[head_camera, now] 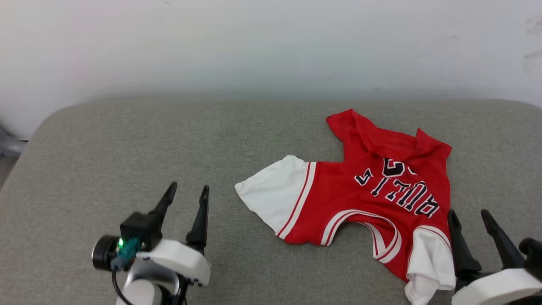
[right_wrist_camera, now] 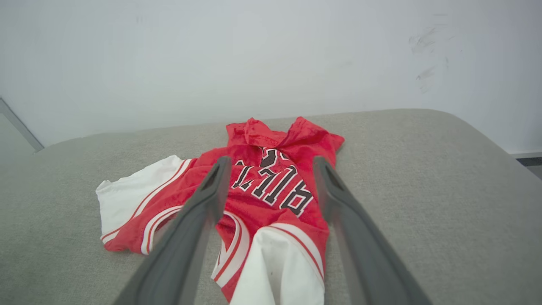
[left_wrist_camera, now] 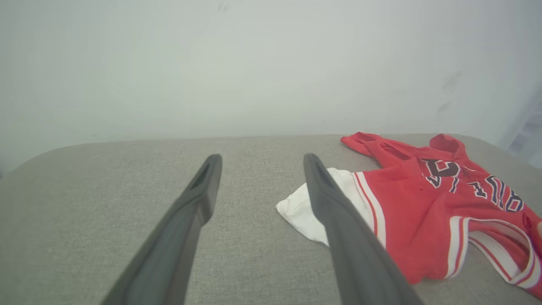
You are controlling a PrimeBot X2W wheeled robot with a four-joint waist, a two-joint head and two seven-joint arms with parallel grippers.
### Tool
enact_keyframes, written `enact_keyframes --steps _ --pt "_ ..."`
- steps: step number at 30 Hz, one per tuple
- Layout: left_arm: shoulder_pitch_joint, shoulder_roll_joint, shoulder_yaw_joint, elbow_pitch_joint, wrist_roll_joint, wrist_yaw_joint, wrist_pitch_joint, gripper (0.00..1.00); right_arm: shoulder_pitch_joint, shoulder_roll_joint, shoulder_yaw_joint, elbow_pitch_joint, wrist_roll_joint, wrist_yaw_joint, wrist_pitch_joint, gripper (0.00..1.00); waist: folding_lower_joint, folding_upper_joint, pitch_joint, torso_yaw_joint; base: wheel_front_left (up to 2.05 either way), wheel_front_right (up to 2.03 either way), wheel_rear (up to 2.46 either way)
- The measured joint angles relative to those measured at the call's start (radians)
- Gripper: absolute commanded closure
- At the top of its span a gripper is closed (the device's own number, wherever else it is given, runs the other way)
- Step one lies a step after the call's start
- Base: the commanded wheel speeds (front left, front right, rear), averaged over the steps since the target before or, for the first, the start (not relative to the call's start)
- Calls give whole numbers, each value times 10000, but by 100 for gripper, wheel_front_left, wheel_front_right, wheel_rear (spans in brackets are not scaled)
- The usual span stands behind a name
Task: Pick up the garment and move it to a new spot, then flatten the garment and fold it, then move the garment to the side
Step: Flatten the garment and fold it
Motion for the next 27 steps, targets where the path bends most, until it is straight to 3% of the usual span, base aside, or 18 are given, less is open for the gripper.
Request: enact_keyframes --steps 5,11,15,22,27 --pt "-1024 198 -318 -48 -35 -282 757 0 -315 4 309 -364 13 0 -92 0 1 0 421 -196 0 0 0" --pt "-2631 424 -830 1112 -621 -614 2888 0 -863 6 612 -466 86 0 -165 0 2 0 1249 -428 0 0 0" --pt "-3444 575 -1177 2261 -1012 -698 4374 0 -1108 4 654 -364 121 0 -215 0 3 0 1785 -612 0 0 0" --pt "-4381 769 -1697 3770 -1572 -744 5971 0 -1269 6 721 -121 272 0 -251 0 3 0 2388 -925 0 0 0" --pt "-5184 1011 -2805 4295 -2017 -732 7609 0 -1443 6 769 65 359 0 -249 0 2 0 2561 -1075 0 0 0"
